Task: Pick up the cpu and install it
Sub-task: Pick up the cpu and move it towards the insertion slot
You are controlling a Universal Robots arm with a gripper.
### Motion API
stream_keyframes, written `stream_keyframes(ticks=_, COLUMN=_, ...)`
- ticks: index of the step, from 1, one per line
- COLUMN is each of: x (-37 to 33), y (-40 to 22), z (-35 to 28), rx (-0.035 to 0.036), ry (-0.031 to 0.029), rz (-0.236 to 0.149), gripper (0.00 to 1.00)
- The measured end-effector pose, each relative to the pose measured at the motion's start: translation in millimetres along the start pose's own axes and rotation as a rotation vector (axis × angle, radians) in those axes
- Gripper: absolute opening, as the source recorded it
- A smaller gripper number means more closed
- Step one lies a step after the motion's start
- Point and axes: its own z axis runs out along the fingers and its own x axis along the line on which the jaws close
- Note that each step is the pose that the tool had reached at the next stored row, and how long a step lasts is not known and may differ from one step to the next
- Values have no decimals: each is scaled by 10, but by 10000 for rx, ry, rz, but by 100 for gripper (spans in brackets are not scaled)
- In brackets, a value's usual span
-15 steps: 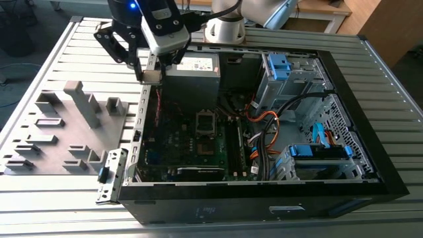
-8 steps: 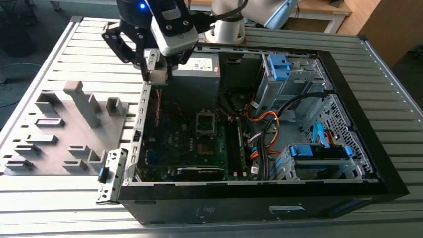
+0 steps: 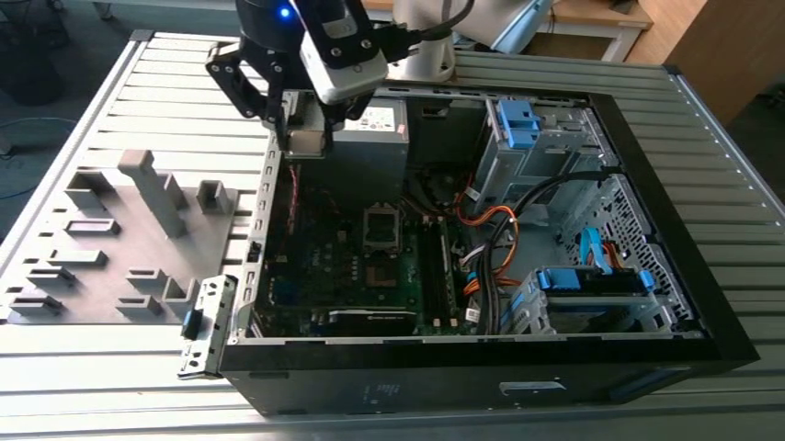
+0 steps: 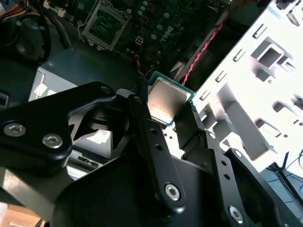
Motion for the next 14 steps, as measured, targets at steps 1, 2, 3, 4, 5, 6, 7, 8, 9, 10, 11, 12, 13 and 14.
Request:
stream_keyframes(ticks=1, x=-9, y=0, z=0, rx=0, ry=0, rz=-1, gripper=47)
stream_keyframes(ticks=2, x=-15, y=-1, z=0, rx=0, ry=0, rz=-2, gripper=47)
stream_keyframes(ticks=3, x=-19, y=-1, z=0, rx=0, ry=0, rz=-1, gripper=47)
stream_keyframes(ticks=4, x=-23, y=-1, z=0, rx=0, ry=-1, rz=-1, gripper=47)
stream_keyframes(ticks=5, x=-28, y=-1, z=0, rx=0, ry=0, rz=-1, gripper=47)
stream_keyframes(ticks=6, x=-33, y=-1, z=0, rx=0, ry=0, rz=-1, gripper=47)
stream_keyframes(ticks=7, x=-39, y=-1, z=0, rx=0, ry=0, rz=-1, gripper=47)
stream_keyframes(ticks=8, x=-47, y=-1, z=0, rx=0, ry=0, rz=-1, gripper=47)
stream_keyframes(ticks=9, x=-55, y=-1, z=0, rx=0, ry=1, rz=-1, gripper=47)
stream_keyframes(ticks=10, x=-62, y=-1, z=0, rx=1, ry=0, rz=-1, gripper=47)
stream_keyframes(ticks=11, x=-69, y=-2, z=-1, rx=1, ry=0, rz=-1, gripper=47)
stream_keyframes(ticks=12, x=-75, y=-2, z=-1, rx=0, ry=0, rz=-1, gripper=47)
stream_keyframes(ticks=13, x=-80, y=-2, z=-1, rx=0, ry=0, rz=-1, gripper=47)
stream_keyframes(ticks=14, x=-86, y=-2, z=-1, rx=1, ry=1, rz=-2, gripper=47)
